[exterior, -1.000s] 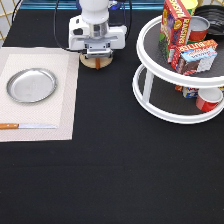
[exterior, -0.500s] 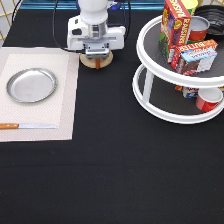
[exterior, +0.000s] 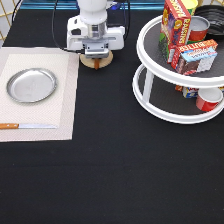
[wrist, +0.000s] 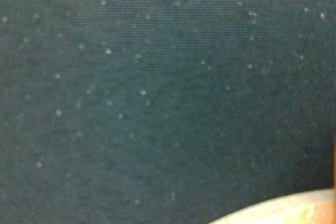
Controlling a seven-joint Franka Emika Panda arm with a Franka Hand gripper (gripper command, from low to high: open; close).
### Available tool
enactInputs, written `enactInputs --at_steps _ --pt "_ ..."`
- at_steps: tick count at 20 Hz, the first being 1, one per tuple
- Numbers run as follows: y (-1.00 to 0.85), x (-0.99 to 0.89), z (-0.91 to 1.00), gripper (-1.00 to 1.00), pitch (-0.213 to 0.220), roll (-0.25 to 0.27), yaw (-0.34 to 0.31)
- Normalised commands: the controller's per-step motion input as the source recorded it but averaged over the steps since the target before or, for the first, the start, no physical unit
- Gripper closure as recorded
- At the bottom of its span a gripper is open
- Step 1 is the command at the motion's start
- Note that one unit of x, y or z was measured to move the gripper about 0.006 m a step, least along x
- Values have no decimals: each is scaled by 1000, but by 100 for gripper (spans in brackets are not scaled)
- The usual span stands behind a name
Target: Arrange plate and fork
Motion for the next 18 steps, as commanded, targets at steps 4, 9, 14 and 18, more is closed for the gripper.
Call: enactInputs --at_steps 4,9,14,18 --pt "-409 3 953 100 -22 57 0" --pt "-711 13 742 100 -42 111 0" --pt "-886 163 243 100 -69 104 0" --pt "-904 337 -4 100 -12 40 0"
